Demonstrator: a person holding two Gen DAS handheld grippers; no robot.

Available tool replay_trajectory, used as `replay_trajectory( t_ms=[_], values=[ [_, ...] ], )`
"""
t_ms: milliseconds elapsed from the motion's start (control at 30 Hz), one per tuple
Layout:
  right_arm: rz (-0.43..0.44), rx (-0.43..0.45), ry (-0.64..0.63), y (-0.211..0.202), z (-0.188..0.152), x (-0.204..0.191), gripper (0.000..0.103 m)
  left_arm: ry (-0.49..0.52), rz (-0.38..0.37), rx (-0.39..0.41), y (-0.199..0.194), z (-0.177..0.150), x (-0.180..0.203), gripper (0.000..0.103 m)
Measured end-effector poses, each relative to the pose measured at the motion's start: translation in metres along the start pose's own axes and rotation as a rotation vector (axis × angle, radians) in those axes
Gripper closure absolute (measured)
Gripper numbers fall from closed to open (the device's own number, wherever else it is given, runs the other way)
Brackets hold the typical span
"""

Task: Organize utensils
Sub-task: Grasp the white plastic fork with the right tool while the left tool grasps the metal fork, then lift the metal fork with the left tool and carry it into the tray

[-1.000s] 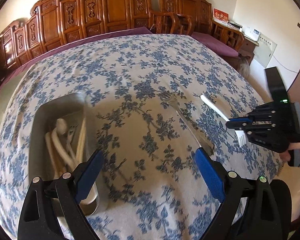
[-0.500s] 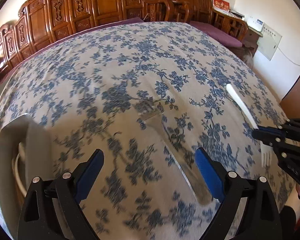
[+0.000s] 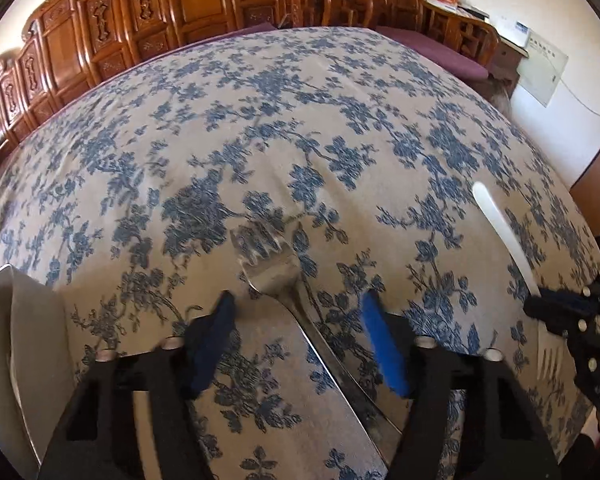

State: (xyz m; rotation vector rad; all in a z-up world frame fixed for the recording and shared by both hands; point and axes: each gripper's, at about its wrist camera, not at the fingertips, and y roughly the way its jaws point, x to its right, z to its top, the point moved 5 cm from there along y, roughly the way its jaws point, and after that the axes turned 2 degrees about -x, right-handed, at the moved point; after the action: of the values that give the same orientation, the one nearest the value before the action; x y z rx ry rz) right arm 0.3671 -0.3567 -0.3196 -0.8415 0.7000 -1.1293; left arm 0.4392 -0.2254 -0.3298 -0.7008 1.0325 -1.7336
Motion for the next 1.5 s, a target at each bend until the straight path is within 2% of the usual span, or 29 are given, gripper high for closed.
replay_trajectory(
  t_ms=[33, 133, 233, 500, 733, 833, 900, 967, 1500],
  values=[
    [0.003, 0.000, 0.000, 0.000, -0.001, -0.001, 0.098, 0.011, -0.001, 0.002, 0.000, 0.002, 0.001, 0.063],
    [0.009, 0.000, 0.004, 0.000, -0.002, -0.003, 0.098, 0.034, -0.018, -0.007, 0.001, 0.007, 0.006, 0.083],
    [0.012, -0.004, 0.007, 0.000, -0.005, -0.004, 0.098, 0.053, -0.032, -0.016, 0.003, 0.010, 0.012, 0.091],
    [0.019, 0.003, 0.032, -0.004, -0.005, 0.002, 0.098, 0.056, 0.007, -0.016, -0.002, 0.001, 0.018, 0.090],
    [0.024, 0.005, 0.041, -0.007, -0.004, 0.003, 0.098, 0.036, -0.015, -0.008, -0.009, -0.011, 0.020, 0.089],
    [0.022, -0.002, 0.041, -0.008, -0.005, 0.001, 0.098, 0.053, -0.022, -0.007, -0.010, -0.011, 0.022, 0.091],
    [0.020, -0.004, 0.039, -0.011, -0.006, 0.000, 0.098, 0.050, -0.039, -0.015, -0.011, -0.012, 0.020, 0.097],
    [0.018, -0.005, 0.039, -0.014, -0.007, -0.002, 0.098, 0.053, -0.042, -0.013, -0.015, -0.014, 0.019, 0.097],
    [-0.002, 0.006, -0.034, -0.031, 0.001, -0.040, 0.098, 0.066, -0.035, 0.084, -0.080, -0.029, -0.001, 0.098]
  ],
)
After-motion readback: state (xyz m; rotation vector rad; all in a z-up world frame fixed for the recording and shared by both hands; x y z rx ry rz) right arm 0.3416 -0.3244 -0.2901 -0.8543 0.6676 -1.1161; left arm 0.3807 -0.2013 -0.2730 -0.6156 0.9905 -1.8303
